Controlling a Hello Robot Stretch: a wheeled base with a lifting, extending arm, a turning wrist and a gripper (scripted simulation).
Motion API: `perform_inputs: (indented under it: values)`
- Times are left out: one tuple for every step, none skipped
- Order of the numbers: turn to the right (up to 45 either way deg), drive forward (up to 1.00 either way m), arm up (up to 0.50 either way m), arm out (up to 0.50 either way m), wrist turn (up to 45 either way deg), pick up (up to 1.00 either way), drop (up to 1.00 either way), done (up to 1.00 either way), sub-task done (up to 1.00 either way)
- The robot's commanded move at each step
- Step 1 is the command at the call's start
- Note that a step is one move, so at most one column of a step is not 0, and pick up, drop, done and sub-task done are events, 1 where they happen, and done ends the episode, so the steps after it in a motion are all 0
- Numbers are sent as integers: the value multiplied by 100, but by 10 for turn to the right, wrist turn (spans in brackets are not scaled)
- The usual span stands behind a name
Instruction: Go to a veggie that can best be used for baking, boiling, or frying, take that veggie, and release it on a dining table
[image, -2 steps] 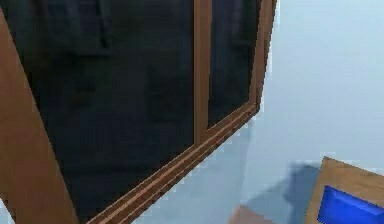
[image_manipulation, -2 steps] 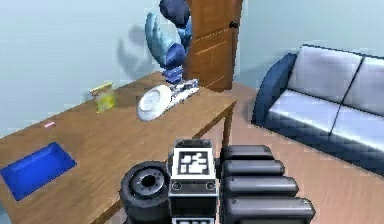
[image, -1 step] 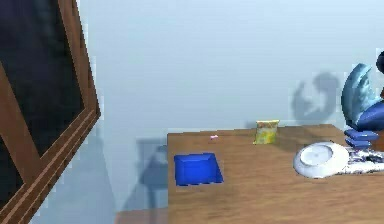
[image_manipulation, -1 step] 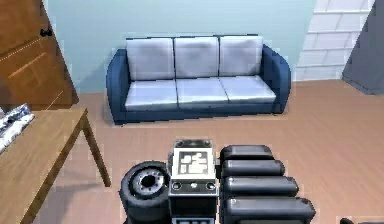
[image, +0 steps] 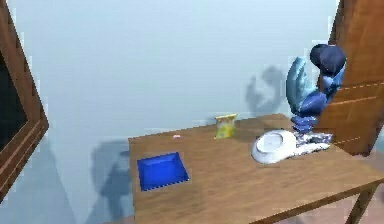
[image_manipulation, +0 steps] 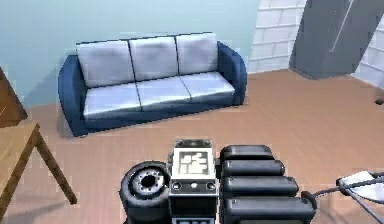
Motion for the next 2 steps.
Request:
perform_inputs:
  values:
    - [-450,0,0,0,0,0,0,0,0]
    - [-390,0,0,0,0,0,0,0,0]
